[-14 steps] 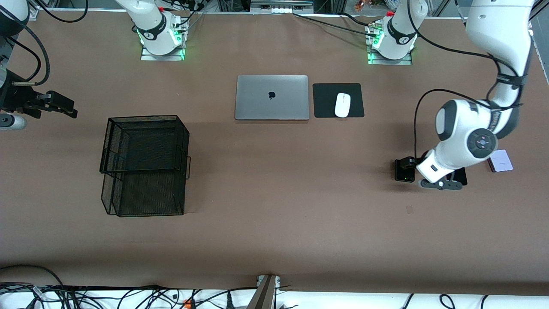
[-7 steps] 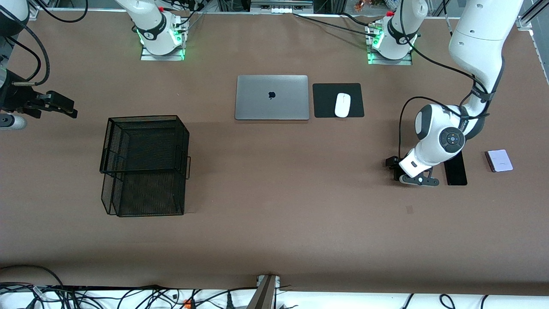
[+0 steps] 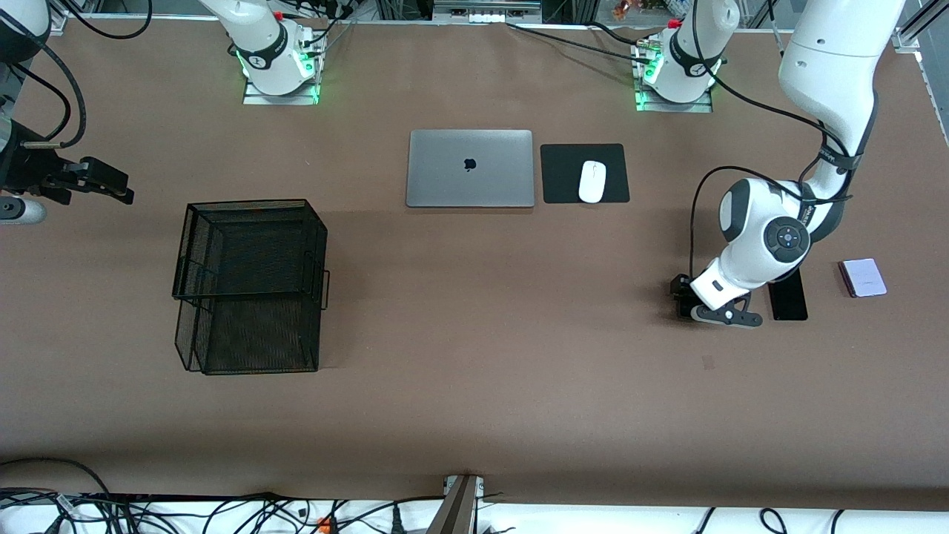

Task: Place phones with both arms
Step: 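Grasp the black flip phone with the left gripper, then carry the flip phone beside the laptop and release it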

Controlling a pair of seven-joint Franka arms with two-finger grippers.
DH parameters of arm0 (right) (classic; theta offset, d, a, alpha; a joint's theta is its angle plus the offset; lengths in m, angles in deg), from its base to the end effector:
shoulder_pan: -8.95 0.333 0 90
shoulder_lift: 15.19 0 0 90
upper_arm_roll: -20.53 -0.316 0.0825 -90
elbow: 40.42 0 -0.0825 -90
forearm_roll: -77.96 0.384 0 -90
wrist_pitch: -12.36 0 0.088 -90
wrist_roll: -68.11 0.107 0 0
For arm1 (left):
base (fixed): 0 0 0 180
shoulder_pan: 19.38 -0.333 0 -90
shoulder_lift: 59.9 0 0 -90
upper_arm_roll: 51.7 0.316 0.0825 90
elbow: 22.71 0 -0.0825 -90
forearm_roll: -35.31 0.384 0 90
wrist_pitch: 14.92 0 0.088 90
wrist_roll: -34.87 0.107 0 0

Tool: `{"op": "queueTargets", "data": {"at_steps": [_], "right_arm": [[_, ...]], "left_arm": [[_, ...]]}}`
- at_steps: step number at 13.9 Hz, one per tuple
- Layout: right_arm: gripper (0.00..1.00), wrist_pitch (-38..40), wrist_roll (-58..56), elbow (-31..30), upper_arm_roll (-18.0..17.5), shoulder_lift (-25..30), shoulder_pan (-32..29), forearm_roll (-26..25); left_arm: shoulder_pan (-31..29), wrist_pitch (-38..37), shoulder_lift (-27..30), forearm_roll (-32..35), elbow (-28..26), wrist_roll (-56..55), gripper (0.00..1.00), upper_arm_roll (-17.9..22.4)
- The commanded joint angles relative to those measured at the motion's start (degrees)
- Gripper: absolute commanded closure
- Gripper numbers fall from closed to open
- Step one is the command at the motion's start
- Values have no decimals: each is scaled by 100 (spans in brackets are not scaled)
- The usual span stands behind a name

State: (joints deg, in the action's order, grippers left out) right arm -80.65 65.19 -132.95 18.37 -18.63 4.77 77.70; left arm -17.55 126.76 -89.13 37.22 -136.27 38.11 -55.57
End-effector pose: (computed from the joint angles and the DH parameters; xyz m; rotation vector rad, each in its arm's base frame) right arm 0.5738 -0.0213 0.5742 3.1404 0.0252 -0.0812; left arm 0.6073 -0.0597 0.2045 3.1174 -0.2721 -0.0284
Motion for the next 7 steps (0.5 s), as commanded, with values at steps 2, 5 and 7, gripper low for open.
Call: {"op": "queueTargets", "data": {"at_steps": [2, 5, 7], "right_arm": [[0, 3, -86, -28, -57, 81, -75, 17], [0, 3, -86, -28, -57, 81, -75, 17], [0, 3, -86, -28, -57, 81, -75, 17]], "left_arm": [[299, -1536, 93, -182, 1133, -374, 60, -754], [1351, -1503, -468, -182, 1696, -2136, 60, -914], [2037, -1267, -1029, -112, 2170, -3271, 60, -906]]}}
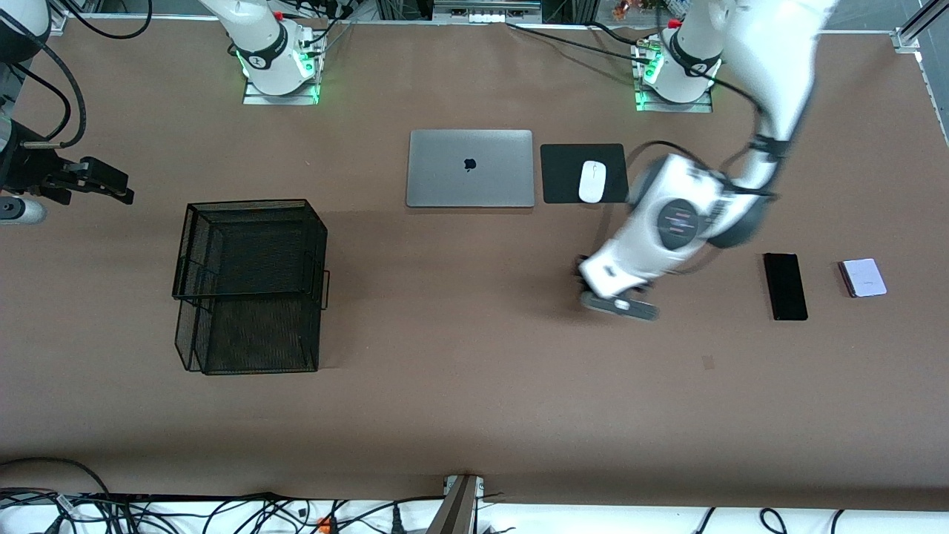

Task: Place phones with both arms
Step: 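Carry the flip phone beside the laptop and release it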

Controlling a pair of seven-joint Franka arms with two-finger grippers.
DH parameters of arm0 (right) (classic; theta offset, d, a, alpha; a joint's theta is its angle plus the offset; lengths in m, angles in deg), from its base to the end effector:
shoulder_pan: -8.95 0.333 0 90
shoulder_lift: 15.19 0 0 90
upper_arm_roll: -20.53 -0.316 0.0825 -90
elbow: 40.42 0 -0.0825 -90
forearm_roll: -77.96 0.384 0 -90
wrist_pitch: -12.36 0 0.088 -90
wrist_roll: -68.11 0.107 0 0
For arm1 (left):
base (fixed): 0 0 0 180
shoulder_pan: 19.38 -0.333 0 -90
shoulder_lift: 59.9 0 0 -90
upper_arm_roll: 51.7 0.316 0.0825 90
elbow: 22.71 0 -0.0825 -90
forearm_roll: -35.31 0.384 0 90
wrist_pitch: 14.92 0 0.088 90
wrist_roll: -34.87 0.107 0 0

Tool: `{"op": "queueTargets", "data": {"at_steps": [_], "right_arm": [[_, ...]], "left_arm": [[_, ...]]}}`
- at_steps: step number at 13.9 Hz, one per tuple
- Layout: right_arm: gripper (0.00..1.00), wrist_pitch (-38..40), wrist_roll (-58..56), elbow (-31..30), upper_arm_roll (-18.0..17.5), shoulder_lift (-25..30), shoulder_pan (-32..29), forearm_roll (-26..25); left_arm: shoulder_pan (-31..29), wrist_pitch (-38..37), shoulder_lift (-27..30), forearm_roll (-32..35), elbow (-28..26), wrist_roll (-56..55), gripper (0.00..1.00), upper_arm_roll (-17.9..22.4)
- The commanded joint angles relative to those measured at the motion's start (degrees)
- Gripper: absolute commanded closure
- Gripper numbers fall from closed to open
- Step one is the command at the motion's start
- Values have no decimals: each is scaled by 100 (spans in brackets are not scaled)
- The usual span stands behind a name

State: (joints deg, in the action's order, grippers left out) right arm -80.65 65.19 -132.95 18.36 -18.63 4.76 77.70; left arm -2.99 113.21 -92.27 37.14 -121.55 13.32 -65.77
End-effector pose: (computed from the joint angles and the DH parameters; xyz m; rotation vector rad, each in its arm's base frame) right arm 0.5738 -0.0213 0.5742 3.1404 0.0252 -0.0811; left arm 0.5816 -0.3231 0.2628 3.0519 -0.2161 -0.1220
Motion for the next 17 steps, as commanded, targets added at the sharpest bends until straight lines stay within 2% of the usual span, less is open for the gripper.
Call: {"op": "queueTargets", "data": {"at_steps": [1, 2, 3, 4, 5, 6, 8, 10, 14, 16, 17], "right_arm": [[0, 2, -86, -28, -56, 81, -74, 18], [0, 2, -86, -28, -56, 81, -74, 18], [0, 2, -86, -28, -56, 81, -74, 18], [0, 2, -86, -28, -56, 81, -74, 18], [0, -6, -86, -28, -56, 81, -74, 18], [0, -6, -86, -28, -56, 81, -74, 18], [0, -6, -86, -28, -56, 72, -74, 18], [0, -6, -86, -28, -56, 72, -74, 18], [0, -67, -42, -28, -135, -7, 22, 70], [0, -129, 19, -28, -162, -173, 399, 62], [0, -225, 211, -28, -162, -278, 749, 70]], "left_arm": [[837, 307, -935, -104, 787, -1197, 60, 123], [1031, 648, -1085, -104, 805, -1471, 59, 158], [1181, 939, -1218, -96, 797, -1639, 51, 176], [1217, 1046, -1306, -95, 788, -1728, 38, 176], [1243, 1065, -1324, -95, 788, -1738, 5, 176], [1244, 1065, -1324, -95, 788, -1746, 0, 185], [1217, 1056, -1289, -95, 762, -1746, 0, 176], [1104, 916, -1010, -87, 718, -1729, 0, 194], [227, -794, -105, -78, 788, -1345, 0, 264], [-318, -1446, 256, 79, 788, -677, 0, 282], [-643, -1753, 371, 402, 788, -344, 0, 273]]}}
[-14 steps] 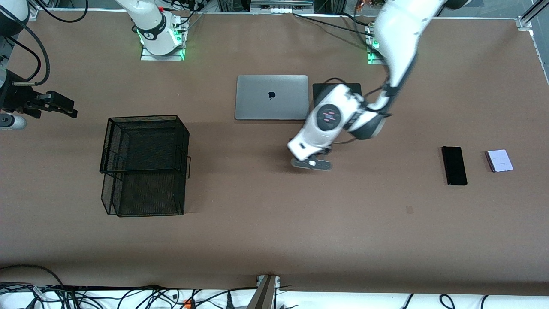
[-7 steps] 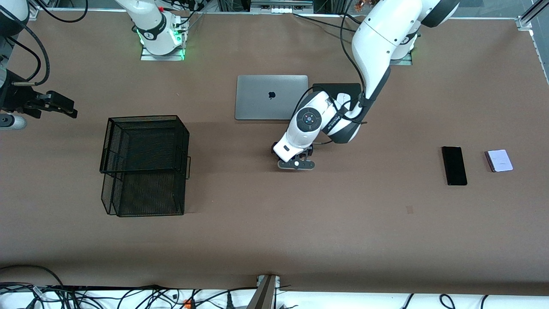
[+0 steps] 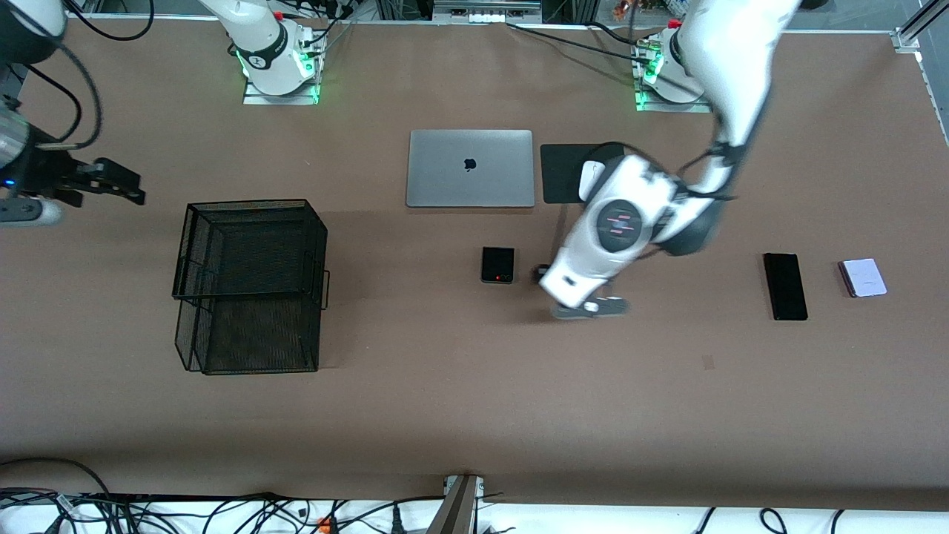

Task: Place phones with both arms
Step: 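Grasp the flip phone with the right gripper while the left grasps the tall phone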

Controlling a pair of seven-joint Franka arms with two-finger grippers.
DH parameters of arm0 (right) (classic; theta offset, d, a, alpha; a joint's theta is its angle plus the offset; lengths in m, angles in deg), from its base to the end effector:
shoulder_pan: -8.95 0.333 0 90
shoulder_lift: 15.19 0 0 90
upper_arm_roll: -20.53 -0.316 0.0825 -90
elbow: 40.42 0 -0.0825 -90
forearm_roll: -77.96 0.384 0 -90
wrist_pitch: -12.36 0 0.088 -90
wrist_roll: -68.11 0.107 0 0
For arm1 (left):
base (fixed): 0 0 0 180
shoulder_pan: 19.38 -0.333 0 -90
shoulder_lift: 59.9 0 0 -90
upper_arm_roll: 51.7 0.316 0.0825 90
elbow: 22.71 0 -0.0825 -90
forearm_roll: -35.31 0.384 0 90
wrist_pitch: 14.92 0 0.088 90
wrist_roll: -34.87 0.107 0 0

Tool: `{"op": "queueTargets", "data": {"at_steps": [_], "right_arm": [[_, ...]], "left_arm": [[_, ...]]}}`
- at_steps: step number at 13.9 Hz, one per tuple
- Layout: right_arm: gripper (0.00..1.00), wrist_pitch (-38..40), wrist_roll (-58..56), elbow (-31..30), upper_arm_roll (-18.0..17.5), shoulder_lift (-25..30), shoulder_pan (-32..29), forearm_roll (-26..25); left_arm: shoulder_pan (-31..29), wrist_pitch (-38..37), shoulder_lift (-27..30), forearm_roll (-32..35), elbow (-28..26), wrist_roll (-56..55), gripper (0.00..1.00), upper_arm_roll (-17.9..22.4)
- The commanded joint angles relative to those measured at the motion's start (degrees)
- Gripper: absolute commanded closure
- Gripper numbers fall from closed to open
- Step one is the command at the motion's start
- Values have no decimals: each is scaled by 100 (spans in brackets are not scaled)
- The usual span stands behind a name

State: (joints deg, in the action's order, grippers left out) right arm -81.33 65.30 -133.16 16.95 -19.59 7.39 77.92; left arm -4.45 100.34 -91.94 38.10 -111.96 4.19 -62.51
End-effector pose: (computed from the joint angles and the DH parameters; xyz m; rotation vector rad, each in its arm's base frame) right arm 0.5788 0.0191 0.5639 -3.1329 -0.1322 0.0942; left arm 0.6258 -0.2787 0.3178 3.1277 0.1356 -0.1743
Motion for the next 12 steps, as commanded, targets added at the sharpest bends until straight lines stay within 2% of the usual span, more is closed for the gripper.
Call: {"op": "queueTargets", "data": {"at_steps": [1, 2, 4, 7, 10, 12], "right_arm": [[0, -297, 680, -7, -20, -289, 794, 22], [0, -447, 1242, 11, -20, -411, 1163, 40], [0, -754, 2306, 80, -20, -753, 1919, 75], [0, -1300, 3677, 860, -11, -1797, 3246, 5], [0, -1563, 5076, 2029, 6, -3063, 4100, -109], [0, -2054, 5674, 2322, 32, -3645, 4479, -224]], "left_arm": [[-822, -670, 443, 640, -171, 1059, 0, -96], [-991, -750, 523, 826, -232, 1473, 0, -53], [-1761, -777, 471, 995, -259, 2124, 0, -52], [-2510, -515, 137, 1169, -337, 2628, 0, -35], [-3152, 371, 119, 1548, -986, 2960, 0, -52], [-3549, 1458, 75, 1540, -1565, 3454, 0, -88]]}}
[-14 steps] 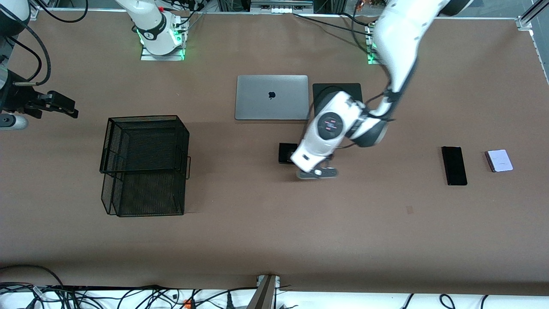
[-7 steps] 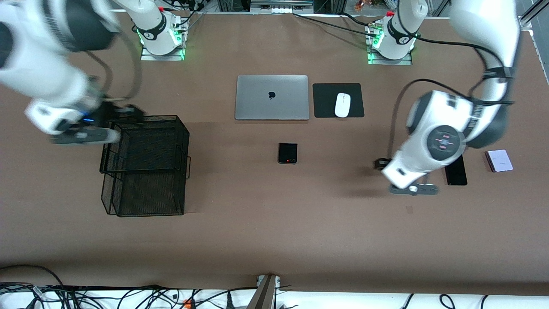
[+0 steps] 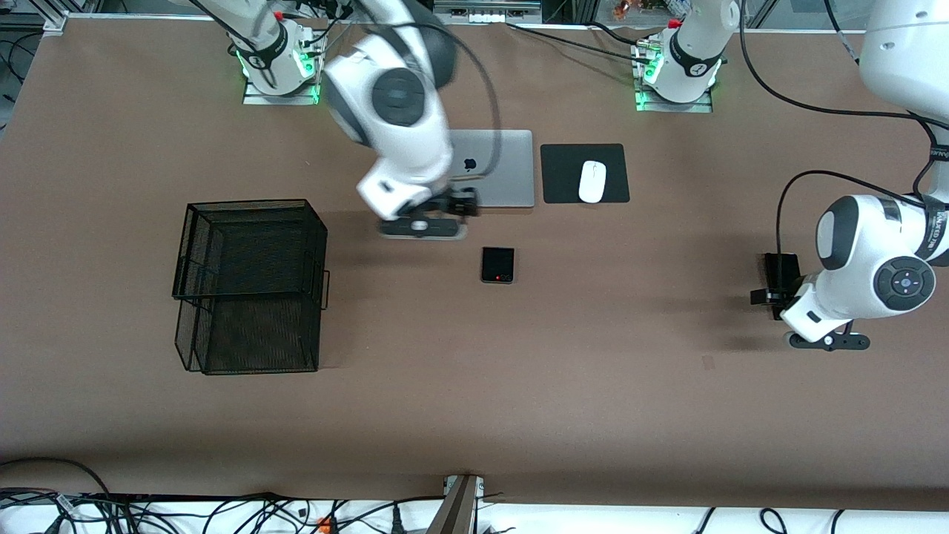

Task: Place phones with both arms
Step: 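Grasp the flip phone with the right gripper while the left grasps the tall phone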

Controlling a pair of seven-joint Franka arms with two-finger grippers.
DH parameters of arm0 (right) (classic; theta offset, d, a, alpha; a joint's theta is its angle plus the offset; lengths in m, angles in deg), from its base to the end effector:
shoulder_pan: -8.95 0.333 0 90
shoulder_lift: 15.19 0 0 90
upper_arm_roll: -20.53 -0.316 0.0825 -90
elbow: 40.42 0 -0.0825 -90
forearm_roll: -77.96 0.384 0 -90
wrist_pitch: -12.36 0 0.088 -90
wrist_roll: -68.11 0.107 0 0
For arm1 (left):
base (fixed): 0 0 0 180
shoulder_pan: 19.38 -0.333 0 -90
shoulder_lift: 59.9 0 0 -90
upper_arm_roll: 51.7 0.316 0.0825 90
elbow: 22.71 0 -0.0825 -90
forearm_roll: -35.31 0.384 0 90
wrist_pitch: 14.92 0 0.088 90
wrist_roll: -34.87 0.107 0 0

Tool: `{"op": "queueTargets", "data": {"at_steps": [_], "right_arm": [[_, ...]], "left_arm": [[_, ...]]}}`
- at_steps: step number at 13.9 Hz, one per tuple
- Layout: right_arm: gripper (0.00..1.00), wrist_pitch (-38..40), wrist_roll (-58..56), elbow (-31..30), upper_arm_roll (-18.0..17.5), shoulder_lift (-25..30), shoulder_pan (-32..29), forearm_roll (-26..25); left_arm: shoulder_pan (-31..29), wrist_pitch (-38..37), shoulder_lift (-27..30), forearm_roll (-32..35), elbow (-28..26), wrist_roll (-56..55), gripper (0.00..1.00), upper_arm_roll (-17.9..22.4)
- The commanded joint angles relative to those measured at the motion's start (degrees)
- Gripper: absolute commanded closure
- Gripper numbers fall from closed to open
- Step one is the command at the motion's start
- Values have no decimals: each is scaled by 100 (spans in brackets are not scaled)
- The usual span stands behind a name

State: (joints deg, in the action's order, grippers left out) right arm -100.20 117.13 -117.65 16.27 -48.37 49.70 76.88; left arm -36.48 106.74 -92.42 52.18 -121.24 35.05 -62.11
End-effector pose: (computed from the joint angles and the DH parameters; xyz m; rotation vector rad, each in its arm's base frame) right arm 0.5195 0.5022 0.3929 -3.0951 0.1176 -0.0153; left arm 0.6469 0.0994 0.2507 -3.0021 0.0599 0.2353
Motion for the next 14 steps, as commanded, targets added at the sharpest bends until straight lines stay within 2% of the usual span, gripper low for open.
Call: {"op": "queueTargets", "data": {"at_steps": [1, 2, 5, 8, 12, 13, 14], "right_arm": [[0, -492, 816, 763, 109, -986, 371, -147], [0, -747, 889, 763, 109, -1205, 415, -295], [0, -1266, 916, 754, 101, -1751, 530, -665], [0, -1847, 942, 754, 144, -2165, 652, -814], [0, -2164, 1013, 763, 294, -2411, 750, -841], [5, -2217, 1004, 763, 294, -2438, 750, -841], [24, -2218, 995, 754, 294, -2438, 750, -841]], "left_arm": [[-503, 1416, 149, 133, -989, 447, 0, -128], [-662, 1770, 141, 141, -1210, 483, 0, -128], [-891, 1888, 18, 141, -1230, 782, 0, -128], [-1006, 1914, -140, 133, -1238, 949, 0, -137], [-1173, 1958, -334, 124, -1238, 1072, 0, -146], [-1173, 1958, -334, 124, -1238, 1072, 0, -146], [-1173, 1958, -334, 124, -1247, 1081, 0, -146]]}}
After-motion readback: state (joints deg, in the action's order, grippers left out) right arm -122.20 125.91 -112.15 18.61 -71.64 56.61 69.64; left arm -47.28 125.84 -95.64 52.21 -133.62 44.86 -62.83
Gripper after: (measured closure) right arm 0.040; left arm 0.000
